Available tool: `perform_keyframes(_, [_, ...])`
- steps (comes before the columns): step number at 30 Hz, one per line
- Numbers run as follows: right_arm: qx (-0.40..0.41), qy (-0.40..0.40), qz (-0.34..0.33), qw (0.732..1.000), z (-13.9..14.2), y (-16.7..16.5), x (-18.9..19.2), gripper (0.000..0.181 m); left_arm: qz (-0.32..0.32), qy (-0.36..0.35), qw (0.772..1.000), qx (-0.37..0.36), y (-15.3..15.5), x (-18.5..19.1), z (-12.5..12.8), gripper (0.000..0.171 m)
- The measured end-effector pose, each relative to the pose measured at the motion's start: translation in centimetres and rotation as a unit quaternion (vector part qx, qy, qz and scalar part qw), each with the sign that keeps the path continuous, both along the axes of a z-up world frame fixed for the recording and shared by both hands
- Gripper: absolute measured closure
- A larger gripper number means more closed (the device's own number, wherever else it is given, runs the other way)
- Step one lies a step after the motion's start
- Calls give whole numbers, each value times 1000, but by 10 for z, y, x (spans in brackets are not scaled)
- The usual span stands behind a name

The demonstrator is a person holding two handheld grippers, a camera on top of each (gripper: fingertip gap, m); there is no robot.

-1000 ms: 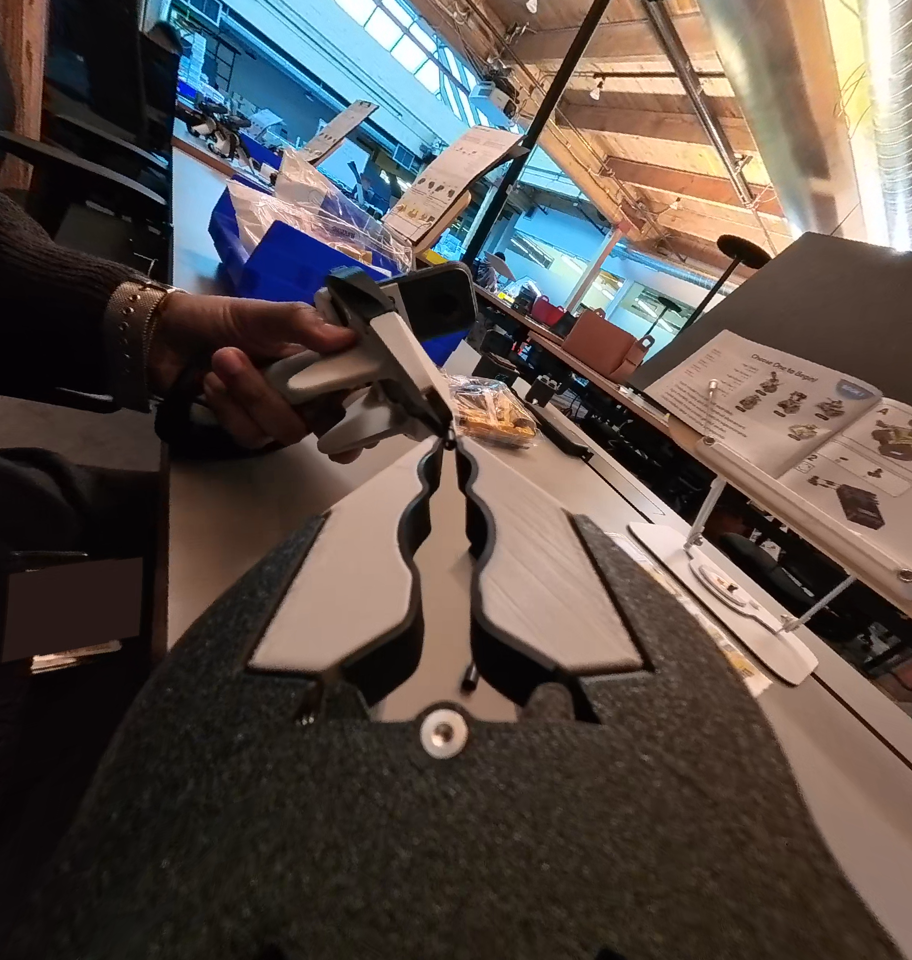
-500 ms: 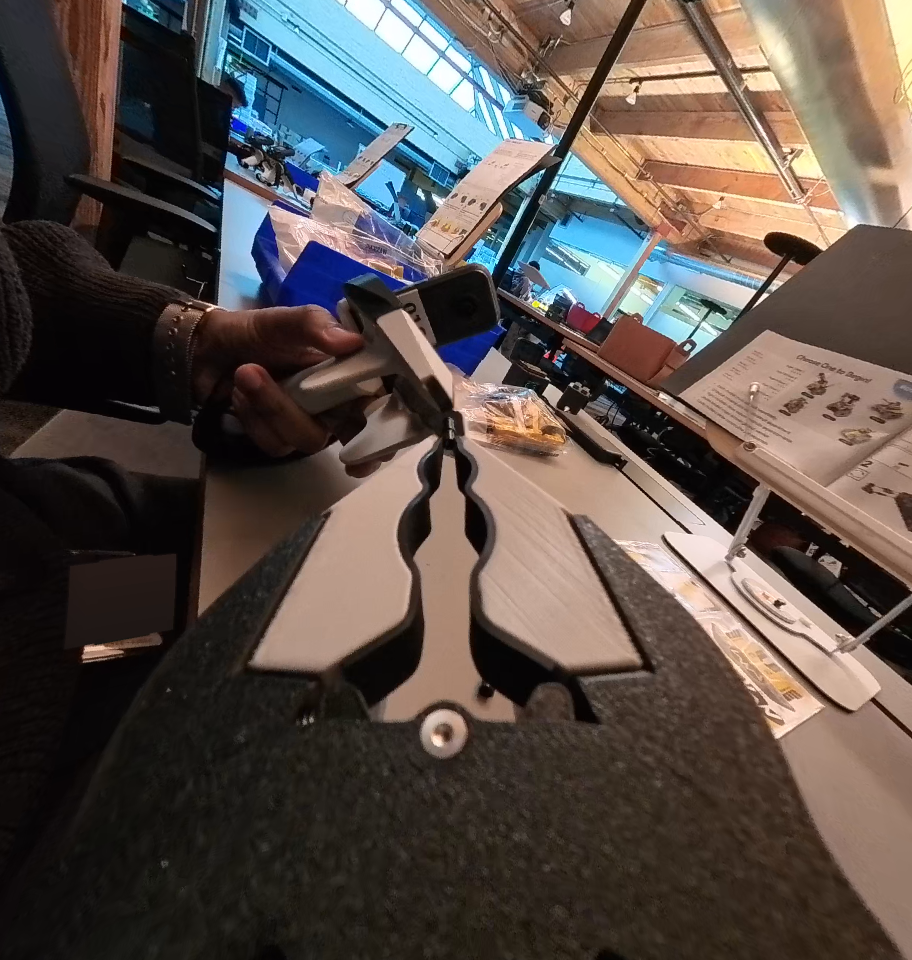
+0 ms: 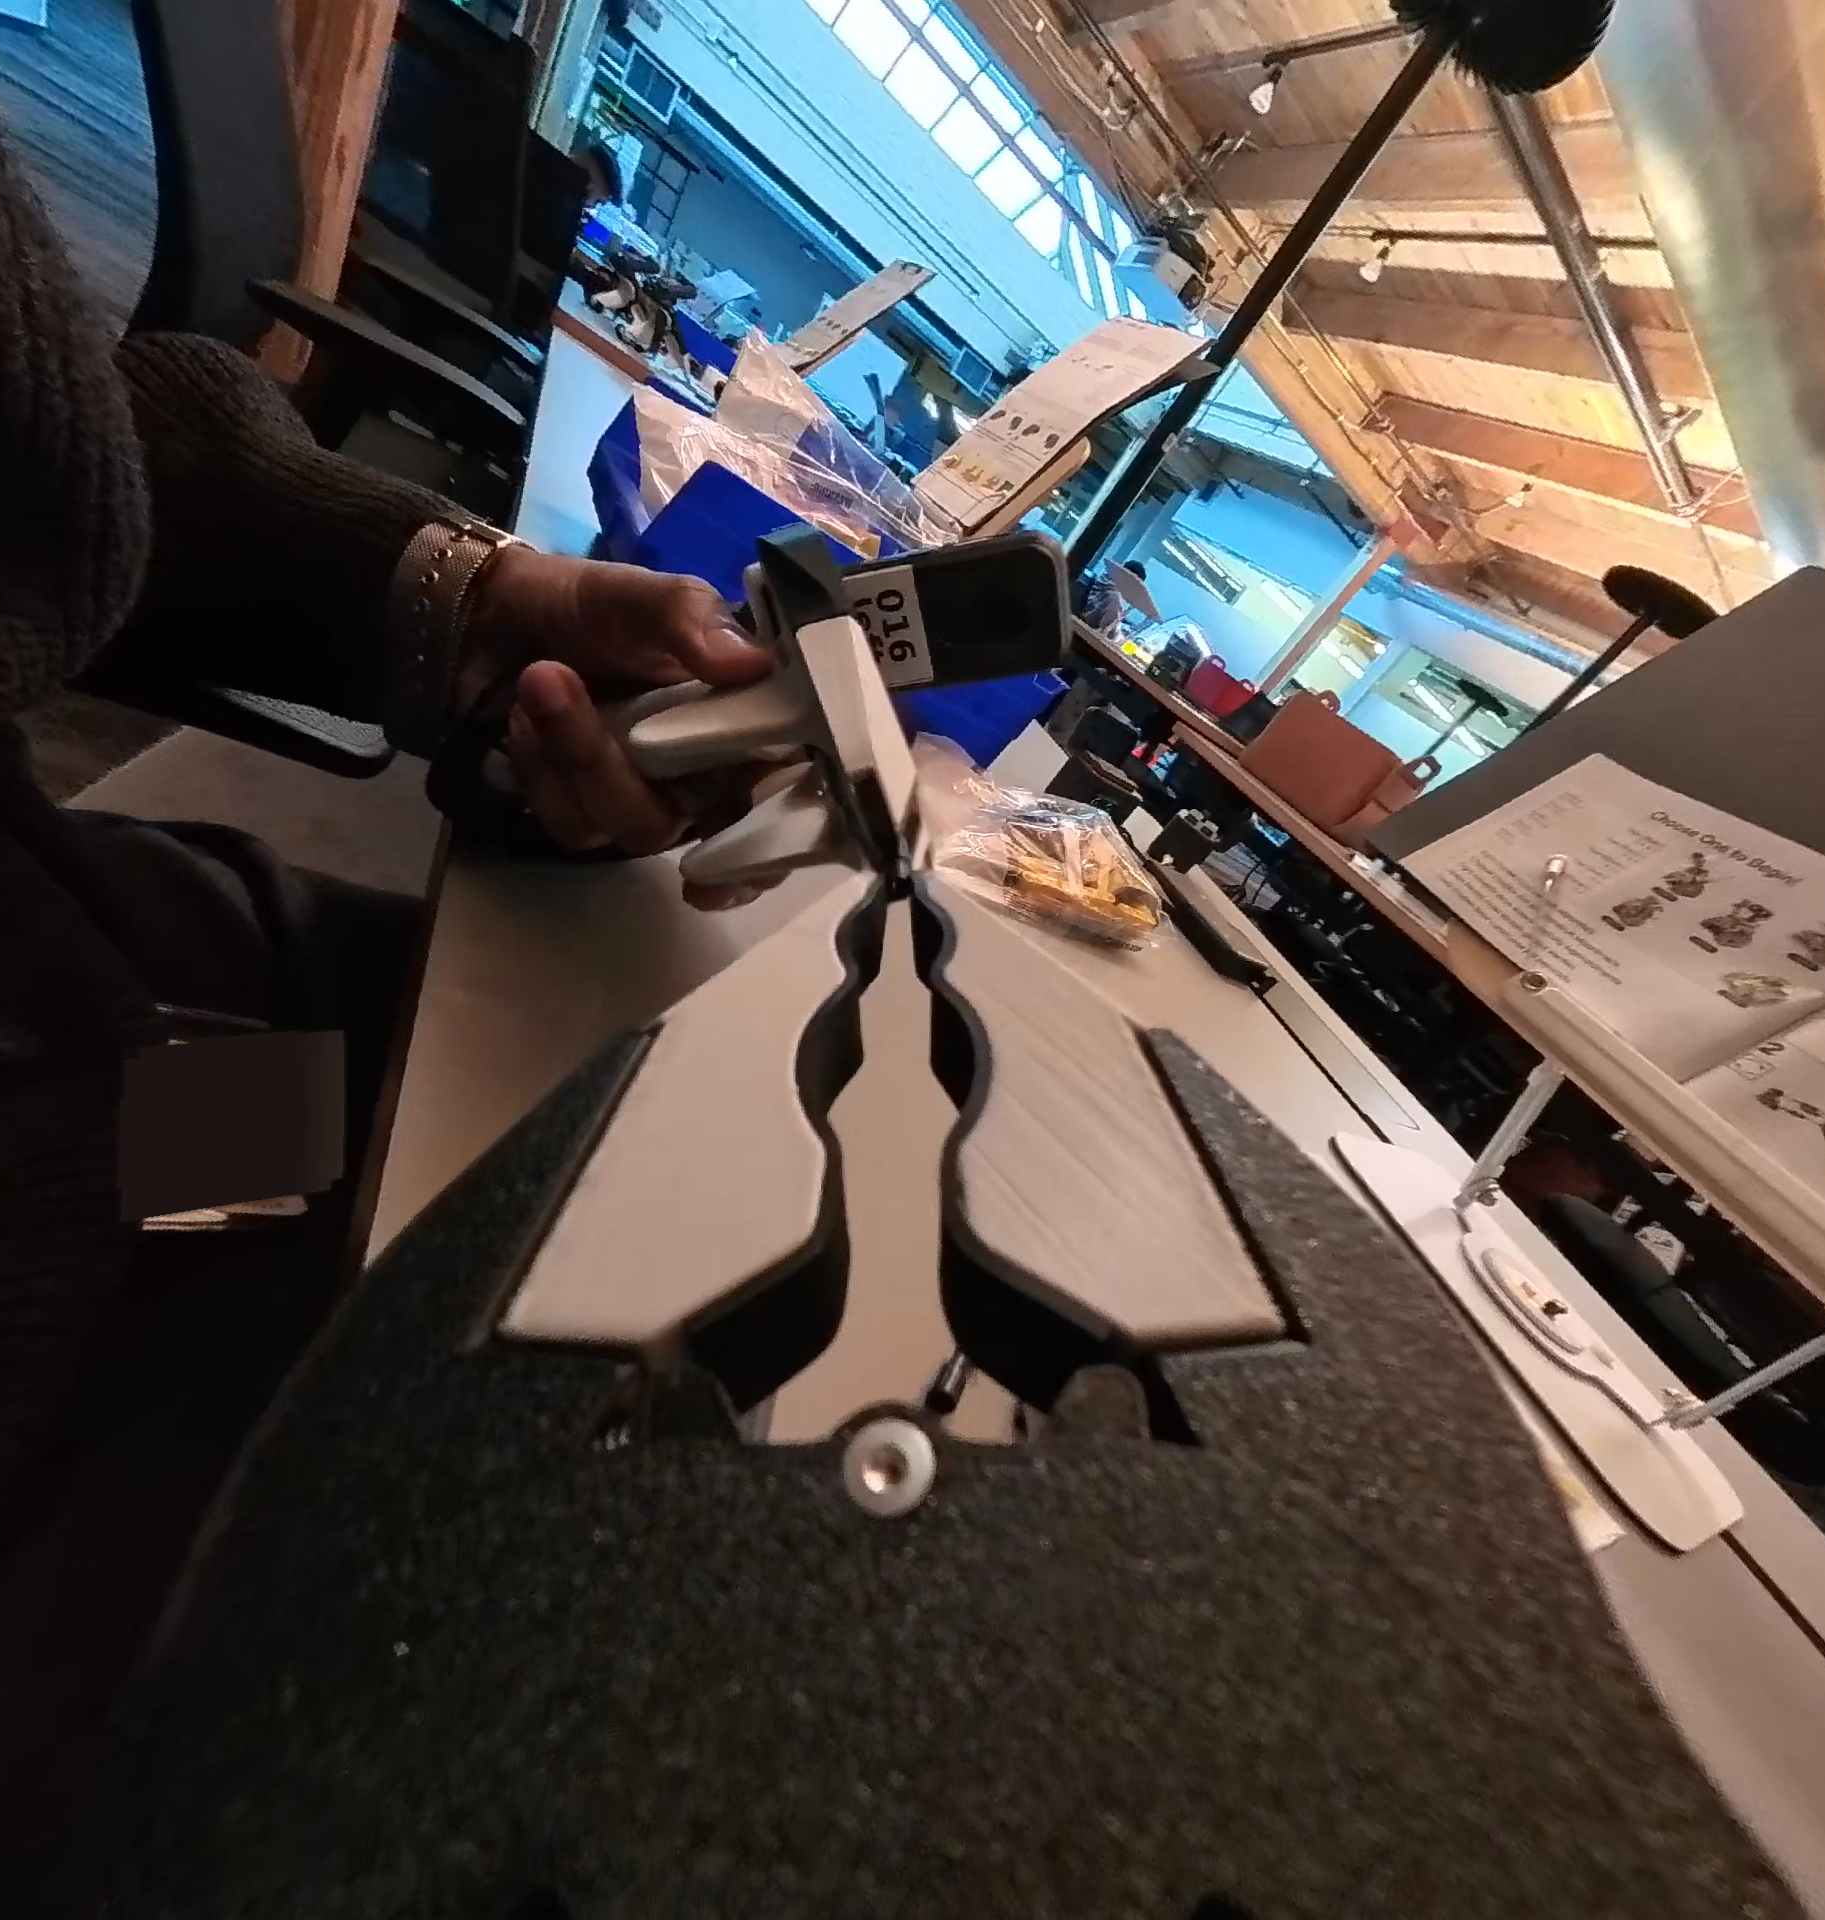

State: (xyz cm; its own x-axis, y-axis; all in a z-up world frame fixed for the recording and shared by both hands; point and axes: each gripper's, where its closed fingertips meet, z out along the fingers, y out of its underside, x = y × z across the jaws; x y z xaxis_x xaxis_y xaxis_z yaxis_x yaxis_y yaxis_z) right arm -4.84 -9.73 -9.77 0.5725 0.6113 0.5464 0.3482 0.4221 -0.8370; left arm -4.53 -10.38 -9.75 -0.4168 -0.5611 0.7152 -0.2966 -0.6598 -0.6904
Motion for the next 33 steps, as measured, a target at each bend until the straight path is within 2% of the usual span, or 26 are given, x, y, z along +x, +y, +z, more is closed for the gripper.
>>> perform_keyframes(11, [-18,-3,21,1000,-3,-2,-2,177,-2,3,1000,3,-1,0,-1,168])
perform_keyframes(18, [-19,16,-13,1000,-1,4,4,177,26,4,999,24,8,0,0,169])
perform_keyframes(22, [-108,111,-78,985,7,16,30,176,80,5,996,30,31,-6,2,169])
perform_keyframes(24, [-205,106,-96,968,-12,20,31,165,116,6,993,33,45,-9,3,169])
perform_keyframes(27, [-349,93,-131,923,-47,17,20,143,168,6,985,40,61,-13,4,168])
perform_keyframes(29, [-387,93,-152,905,-59,12,10,140,191,7,980,49,67,-15,3,168])
perform_keyframes(33, [-408,100,-209,883,-79,8,-3,140,225,1,972,62,72,-22,4,168])
